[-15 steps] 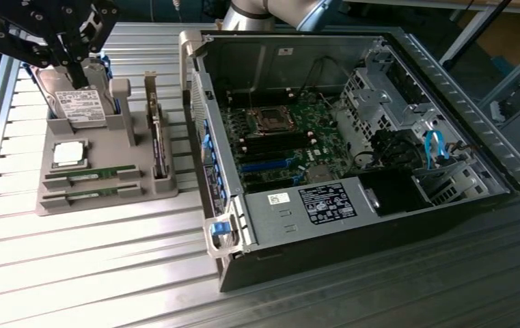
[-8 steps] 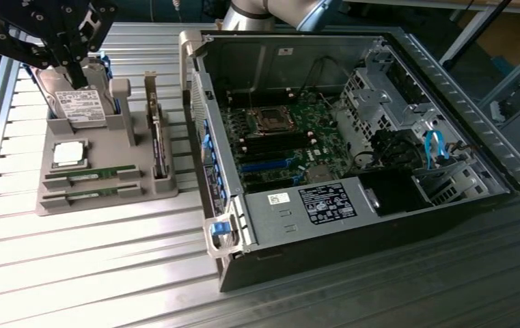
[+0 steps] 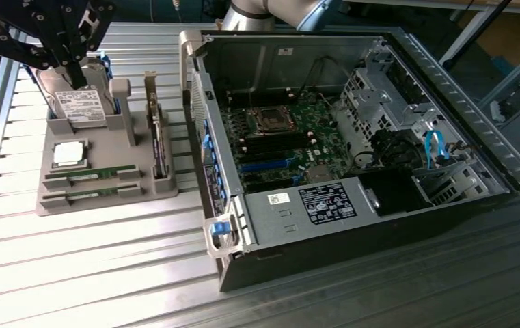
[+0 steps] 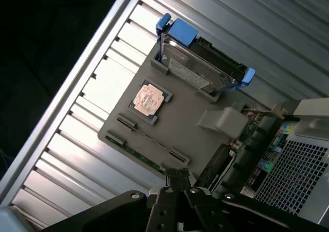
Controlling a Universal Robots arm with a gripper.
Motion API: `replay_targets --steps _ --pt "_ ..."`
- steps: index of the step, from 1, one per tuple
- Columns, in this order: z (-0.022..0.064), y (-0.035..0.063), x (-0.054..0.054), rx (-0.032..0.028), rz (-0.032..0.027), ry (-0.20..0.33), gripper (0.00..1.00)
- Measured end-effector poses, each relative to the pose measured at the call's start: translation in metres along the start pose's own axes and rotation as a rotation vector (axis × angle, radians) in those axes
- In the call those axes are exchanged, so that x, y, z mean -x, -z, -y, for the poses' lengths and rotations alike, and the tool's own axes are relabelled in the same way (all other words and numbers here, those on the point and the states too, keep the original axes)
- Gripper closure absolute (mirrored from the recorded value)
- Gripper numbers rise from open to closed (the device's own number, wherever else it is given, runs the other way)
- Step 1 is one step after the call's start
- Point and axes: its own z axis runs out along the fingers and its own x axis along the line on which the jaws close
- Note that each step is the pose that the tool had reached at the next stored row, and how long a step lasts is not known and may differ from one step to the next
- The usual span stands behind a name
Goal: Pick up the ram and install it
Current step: 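Pick up the ram and move it above insertion slot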
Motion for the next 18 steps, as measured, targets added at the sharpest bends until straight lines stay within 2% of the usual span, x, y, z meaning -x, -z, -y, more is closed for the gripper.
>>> replay_targets --steps 11,18 --pt "-0.0002 0.0 -0.0004 0.0019 -0.0033 0.076 0.9" --pt "-0.0004 -0.0001 -0.0007 0.0027 -0.0045 0.105 0.9"
